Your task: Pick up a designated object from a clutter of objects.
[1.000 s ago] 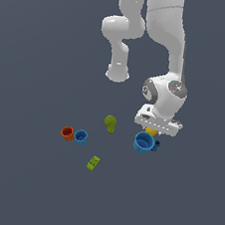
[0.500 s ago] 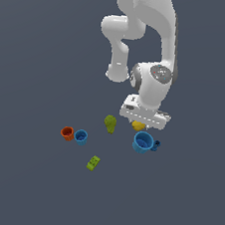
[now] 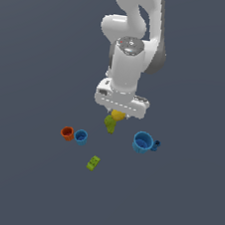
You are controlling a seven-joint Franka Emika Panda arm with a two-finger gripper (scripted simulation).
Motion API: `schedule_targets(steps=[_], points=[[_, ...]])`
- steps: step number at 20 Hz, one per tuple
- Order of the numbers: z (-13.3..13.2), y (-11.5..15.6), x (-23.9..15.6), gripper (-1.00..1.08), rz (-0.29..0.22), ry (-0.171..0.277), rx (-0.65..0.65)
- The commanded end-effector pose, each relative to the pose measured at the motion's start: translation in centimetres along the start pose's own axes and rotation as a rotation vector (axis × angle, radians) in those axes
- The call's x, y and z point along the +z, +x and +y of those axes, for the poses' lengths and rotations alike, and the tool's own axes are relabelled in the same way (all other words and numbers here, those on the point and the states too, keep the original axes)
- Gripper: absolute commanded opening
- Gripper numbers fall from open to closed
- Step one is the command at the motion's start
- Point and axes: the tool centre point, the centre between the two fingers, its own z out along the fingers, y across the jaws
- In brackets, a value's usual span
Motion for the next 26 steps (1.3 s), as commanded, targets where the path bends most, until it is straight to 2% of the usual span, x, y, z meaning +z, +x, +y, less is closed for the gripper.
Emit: schedule_targets(steps=[1, 17, 26], points=[[2.5, 1.0, -2.0, -1.00, 0.000, 0.001, -0.001], [17.7, 8.1, -13.9, -1.00, 0.001, -0.002, -0.001], [22.7, 10.8, -17.9, -1.00, 0.001, -0.003, -0.001]])
